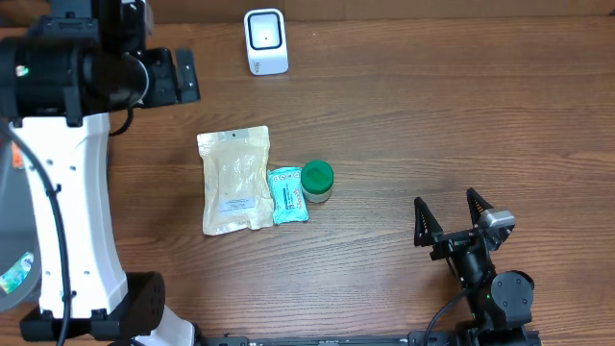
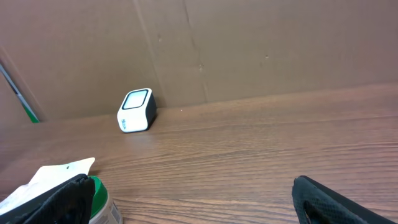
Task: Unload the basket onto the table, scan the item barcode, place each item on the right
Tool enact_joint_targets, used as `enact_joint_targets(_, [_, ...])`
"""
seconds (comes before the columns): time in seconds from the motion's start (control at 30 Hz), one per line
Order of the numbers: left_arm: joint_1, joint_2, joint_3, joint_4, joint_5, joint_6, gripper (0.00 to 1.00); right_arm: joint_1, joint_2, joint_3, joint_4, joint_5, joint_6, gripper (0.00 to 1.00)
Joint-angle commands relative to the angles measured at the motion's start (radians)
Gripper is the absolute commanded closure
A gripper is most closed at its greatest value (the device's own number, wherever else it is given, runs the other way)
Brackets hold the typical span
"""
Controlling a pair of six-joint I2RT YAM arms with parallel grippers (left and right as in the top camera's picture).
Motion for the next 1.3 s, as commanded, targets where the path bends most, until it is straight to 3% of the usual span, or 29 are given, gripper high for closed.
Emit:
enact_joint_targets(0.0, [0.046,0.001,0.113,-0.015,-0.003,-0.019,0.0,-0.005,-0.007,-0.011,0.004,0.008,-0.004,0.0])
enact_joint_targets(0.17, [0.196,0.001,0.231,-0.061,-0.006,-0.09,0.0,-0.005,-0.007,-0.011,0.004,0.009,-0.004,0.0])
enact_joint_targets(0.37, [0.476,-0.003,0.225,-0.071,0.01,-0.208,0.02,-0.005,-0.007,-0.011,0.004,0.009,-0.004,0.0])
enact_joint_targets(0.57, [0.696,-0.003,0.062,-0.071,0.063,-0.239,0.06,-0.005,-0.007,-0.011,0.004,0.009,-0.004,0.0])
enact_joint_targets(0.8, [0.922,-0.003,-0.208,-0.01,-0.014,-0.284,0.09,-0.005,-0.007,-0.011,0.004,0.009,-0.004,0.0])
enact_joint_targets(0.97, [0.996,-0.002,-0.414,0.12,-0.023,-0.295,0.16,-0.005,-0.007,-0.011,0.004,0.009,-0.004,0.0])
enact_joint_targets(1.0, [0.999,-0.002,-0.458,0.148,-0.024,-0.293,0.2,-0.005,-0.007,-0.011,0.004,0.009,-0.004,0.0])
enact_joint_targets(1.03, [0.998,-0.002,-0.495,0.171,-0.034,-0.29,0.29,-0.005,-0.007,-0.011,0.004,0.008,-0.004,0.0])
enact_joint_targets(1.1, [0.982,-0.002,-0.57,0.218,-0.095,-0.291,0.35,-0.005,-0.007,-0.011,0.004,0.009,-0.004,0.0])
enact_joint_targets(1.27, [0.945,-0.002,-0.725,0.316,-0.196,-0.292,0.35,-0.005,-0.007,-0.011,0.004,0.009,-0.004,0.0])
